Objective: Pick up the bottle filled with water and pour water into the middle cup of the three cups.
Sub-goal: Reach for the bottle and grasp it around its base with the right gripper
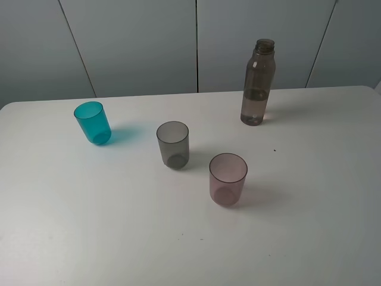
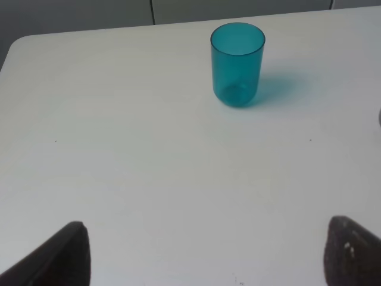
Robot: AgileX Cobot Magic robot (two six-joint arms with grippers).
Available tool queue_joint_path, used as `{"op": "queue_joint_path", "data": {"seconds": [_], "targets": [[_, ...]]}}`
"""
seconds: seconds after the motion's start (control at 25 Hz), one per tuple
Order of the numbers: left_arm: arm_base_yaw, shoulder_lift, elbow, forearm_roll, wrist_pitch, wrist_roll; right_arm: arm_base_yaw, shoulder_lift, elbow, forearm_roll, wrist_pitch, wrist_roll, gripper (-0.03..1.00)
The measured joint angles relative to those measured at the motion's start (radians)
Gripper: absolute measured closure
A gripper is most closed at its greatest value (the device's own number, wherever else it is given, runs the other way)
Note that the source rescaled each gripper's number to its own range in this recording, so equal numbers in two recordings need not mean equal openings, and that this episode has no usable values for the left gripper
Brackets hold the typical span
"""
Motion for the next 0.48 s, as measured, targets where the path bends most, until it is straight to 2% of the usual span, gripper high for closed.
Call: {"op": "queue_joint_path", "data": {"seconds": [0.48], "targets": [[0.0, 0.0, 0.0, 0.0, 0.0, -0.003, 0.0, 0.0, 0.0, 0.0, 0.0, 0.0, 0.0]]}}
